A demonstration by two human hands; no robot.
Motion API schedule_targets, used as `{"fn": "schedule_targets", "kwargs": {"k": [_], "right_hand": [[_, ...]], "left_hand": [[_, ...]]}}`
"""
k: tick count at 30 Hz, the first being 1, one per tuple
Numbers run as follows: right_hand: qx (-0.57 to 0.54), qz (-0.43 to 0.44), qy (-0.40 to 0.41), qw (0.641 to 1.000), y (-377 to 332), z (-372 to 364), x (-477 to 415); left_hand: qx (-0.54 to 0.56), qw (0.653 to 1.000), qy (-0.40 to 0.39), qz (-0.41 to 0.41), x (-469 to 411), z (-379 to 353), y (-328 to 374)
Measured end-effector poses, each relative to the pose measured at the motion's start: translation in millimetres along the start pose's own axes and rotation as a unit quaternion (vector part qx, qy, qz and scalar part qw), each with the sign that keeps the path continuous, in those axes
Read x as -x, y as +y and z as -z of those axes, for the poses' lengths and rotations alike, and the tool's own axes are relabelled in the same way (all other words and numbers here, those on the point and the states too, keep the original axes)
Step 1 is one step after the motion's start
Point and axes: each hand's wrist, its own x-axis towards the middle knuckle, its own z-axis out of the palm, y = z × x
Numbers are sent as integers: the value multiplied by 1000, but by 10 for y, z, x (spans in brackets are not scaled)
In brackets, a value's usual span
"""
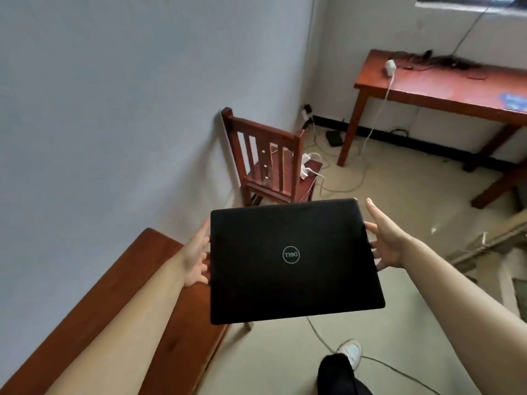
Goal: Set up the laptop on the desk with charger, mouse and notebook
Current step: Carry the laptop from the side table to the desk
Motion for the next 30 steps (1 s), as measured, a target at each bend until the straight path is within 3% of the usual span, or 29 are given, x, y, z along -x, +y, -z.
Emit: {"fn": "schedule_targets", "kwargs": {"k": [9,14,23,30], "right_hand": [[-83,22,28,996,-373,2500,-343],[-114,26,86,989,-730,3661,-478],[-167,-7,125,978,-1189,4823,-1265],[-227,-17,184,956,-2368,6040,-2253]], "left_hand": [[-35,999,-30,0,-967,-2275,1398],[-49,997,-66,-3,-1490,-3345,2111],[-114,990,-79,9,-2717,-4560,3115],[-193,975,-114,-3,-4275,-5837,4706]]}}
